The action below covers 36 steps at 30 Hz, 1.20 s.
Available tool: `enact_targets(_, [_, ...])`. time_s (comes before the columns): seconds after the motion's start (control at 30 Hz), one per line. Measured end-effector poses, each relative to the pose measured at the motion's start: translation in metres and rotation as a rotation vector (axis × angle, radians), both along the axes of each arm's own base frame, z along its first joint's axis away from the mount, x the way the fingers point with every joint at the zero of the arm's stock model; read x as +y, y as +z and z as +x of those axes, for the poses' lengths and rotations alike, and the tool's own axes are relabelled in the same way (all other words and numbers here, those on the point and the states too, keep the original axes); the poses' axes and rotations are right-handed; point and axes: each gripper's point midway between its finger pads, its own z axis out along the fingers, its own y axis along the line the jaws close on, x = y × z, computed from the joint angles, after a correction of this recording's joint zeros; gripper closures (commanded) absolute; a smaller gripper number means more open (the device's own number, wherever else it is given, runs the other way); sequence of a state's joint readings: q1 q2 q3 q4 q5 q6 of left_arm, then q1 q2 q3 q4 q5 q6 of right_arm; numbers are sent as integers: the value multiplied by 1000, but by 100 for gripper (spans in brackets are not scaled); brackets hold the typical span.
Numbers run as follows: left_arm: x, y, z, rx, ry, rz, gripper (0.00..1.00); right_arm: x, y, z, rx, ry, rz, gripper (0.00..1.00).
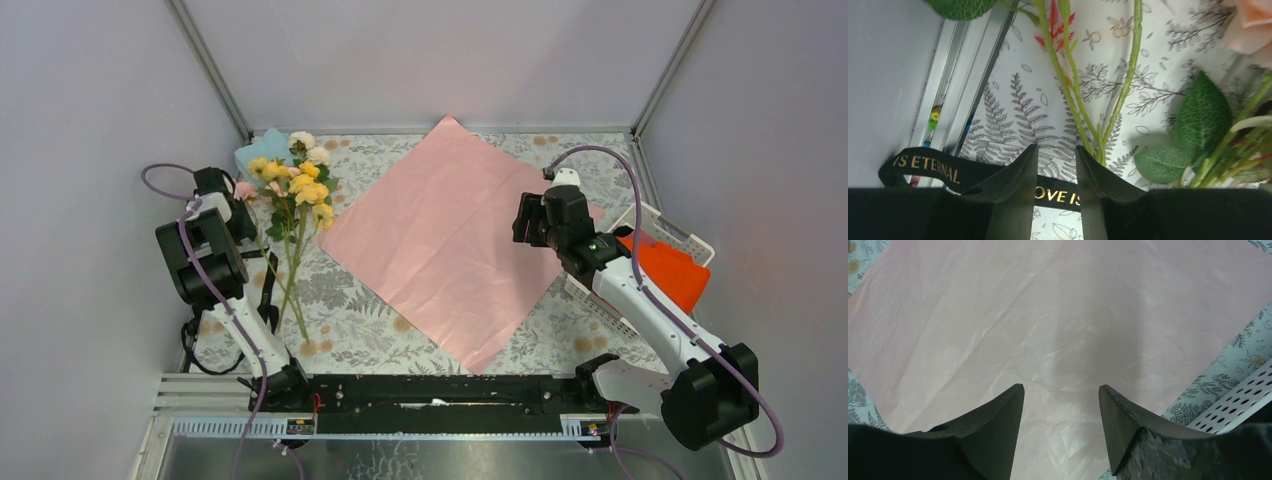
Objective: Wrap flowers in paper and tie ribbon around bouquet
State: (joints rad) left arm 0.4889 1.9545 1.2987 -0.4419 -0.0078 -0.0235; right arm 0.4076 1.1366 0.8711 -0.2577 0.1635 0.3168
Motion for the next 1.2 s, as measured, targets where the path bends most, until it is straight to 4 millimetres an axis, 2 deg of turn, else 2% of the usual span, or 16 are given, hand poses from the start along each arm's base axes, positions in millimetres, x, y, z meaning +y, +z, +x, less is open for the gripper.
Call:
enact_targets(0.1, [-3,1,7,-20,-2,-24,56,1,0,0,0,3,0,36])
enact_targets(0.33, [-8,4,8,-40,-2,-52,50,4,0,-2,-1,16,-5,36])
enact_targets(0.43, [-12,23,9,-82,-10,-42,43,5,0,-2,-1,22,-6,36])
enact_targets(0.53, [-17,49,12,-154,-22,-11,38,7,0,-3,-1,28,-9,36])
enact_targets(0.6, [-17,51,15,-166,-25,-9,36,7,-1,-3,-1,31,-10,36])
enact_targets(0.67, [-17,42,17,-156,-22,-18,36,8,-1,-3,2,33,-11,37])
enact_targets(0.8, [-20,-2,13,-66,-12,-60,36,10,-3,-4,7,41,-15,37])
enact_targets(0.87, [-18,1,23,-94,-16,-57,40,11,-3,-4,6,45,-17,37])
enact_targets(0.9, [-18,-1,25,-93,-17,-54,48,11,-3,-4,6,46,-17,37])
enact_targets(0.97, [-16,-2,29,-93,-19,-49,69,12,-3,-4,5,47,-20,37])
enact_targets(1.03, [-12,-2,33,-95,-21,-42,100,11,-3,-4,5,49,-22,37])
enact_targets(1.2, [-9,-2,38,-102,-18,-43,100,12,-2,-4,1,57,-26,37])
